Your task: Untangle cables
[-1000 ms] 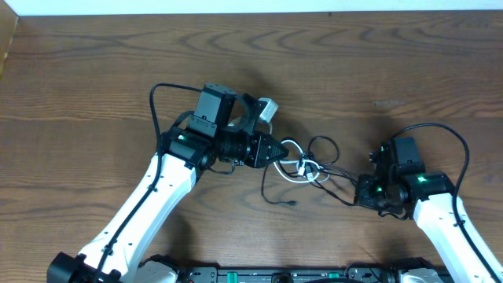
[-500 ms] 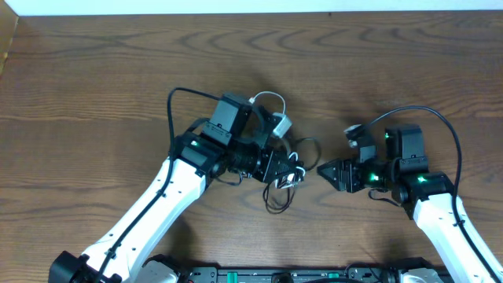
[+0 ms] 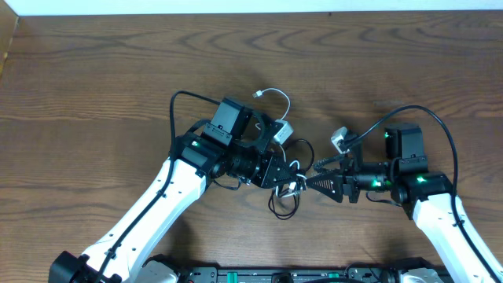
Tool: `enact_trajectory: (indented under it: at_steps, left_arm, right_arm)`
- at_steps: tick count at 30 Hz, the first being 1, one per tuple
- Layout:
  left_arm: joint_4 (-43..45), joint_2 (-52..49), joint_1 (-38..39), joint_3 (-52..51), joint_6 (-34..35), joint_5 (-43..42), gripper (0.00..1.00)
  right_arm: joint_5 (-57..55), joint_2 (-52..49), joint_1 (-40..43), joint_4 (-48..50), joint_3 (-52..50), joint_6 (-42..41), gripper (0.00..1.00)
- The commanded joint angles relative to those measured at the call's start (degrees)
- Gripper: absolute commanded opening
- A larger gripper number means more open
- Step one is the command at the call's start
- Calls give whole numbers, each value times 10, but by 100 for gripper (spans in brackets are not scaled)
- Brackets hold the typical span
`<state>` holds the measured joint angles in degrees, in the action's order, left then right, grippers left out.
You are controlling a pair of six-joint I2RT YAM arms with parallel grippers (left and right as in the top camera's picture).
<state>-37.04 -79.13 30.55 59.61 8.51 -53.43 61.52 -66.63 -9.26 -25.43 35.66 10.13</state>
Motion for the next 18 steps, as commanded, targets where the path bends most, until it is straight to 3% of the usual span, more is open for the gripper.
enact_trajectory:
  at_steps: [1,5,6,8,10,15,18]
  left_arm:
    - [4,9,1,5,-14,-77,8]
    - [22,9,1,5,-14,-135,8]
    - [33,9,1,5,-14,-151,8]
    - [35,9,1,5,-14,-149,8]
    - [35,9,1,5,-14,-129,8]
    - [32,9,1,5,-12,-19,8]
    - [30,9,1,5,24,108,8]
  right_arm:
    - [23,2,-15,2,2,17,57]
    - [23,2,-17,2,2,17,55]
    - [23,2,-17,2,2,17,50]
    - [23,2,-17,2,2,17,33]
    - [23,2,-17,2,2,17,4]
    - [23,2,-17,-8,2,17,1]
    - [45,2,-17,-27,2,17,1]
